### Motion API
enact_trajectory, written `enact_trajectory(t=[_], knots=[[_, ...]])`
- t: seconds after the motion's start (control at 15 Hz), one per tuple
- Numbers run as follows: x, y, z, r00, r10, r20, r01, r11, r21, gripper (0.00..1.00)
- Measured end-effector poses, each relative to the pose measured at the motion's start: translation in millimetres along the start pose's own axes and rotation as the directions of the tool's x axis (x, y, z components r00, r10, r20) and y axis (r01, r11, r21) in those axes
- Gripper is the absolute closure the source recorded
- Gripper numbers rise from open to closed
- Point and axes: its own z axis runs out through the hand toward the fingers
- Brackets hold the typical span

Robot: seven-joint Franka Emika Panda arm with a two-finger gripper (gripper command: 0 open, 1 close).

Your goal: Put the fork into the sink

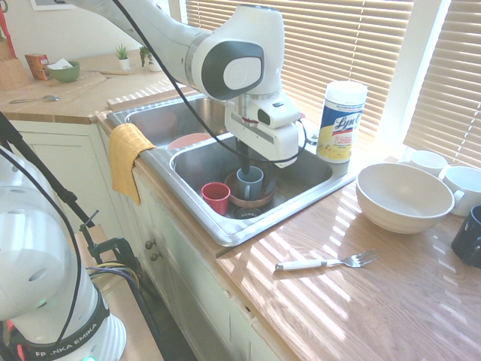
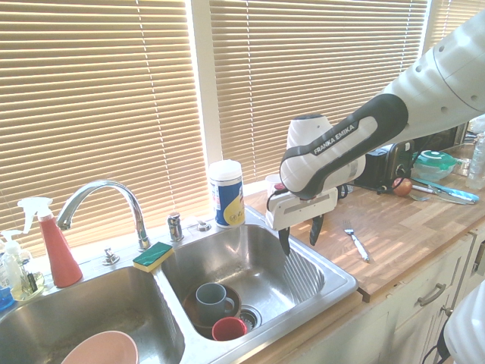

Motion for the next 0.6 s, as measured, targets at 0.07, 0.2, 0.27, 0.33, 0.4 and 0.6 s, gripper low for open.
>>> enact_trajectory(t=[0.07,0.2,0.27,0.33,0.4,0.6], knots=[[0,0,0,1.0,0.0,0.001,0.0,1.0,-0.001,0.0],[2,-1,-2,1.0,0.007,-0.003,-0.007,1.0,0.004,0.0],[5,-1,-6,1.0,0.017,-0.008,-0.017,1.0,0.012,0.0],[12,2,-12,0.999,0.034,-0.013,-0.034,0.999,0.02,0.0],[23,10,-18,0.998,0.065,-0.015,-0.065,0.998,0.026,0.0],[63,49,-31,0.984,0.173,-0.029,-0.173,0.985,0.023,0.0]])
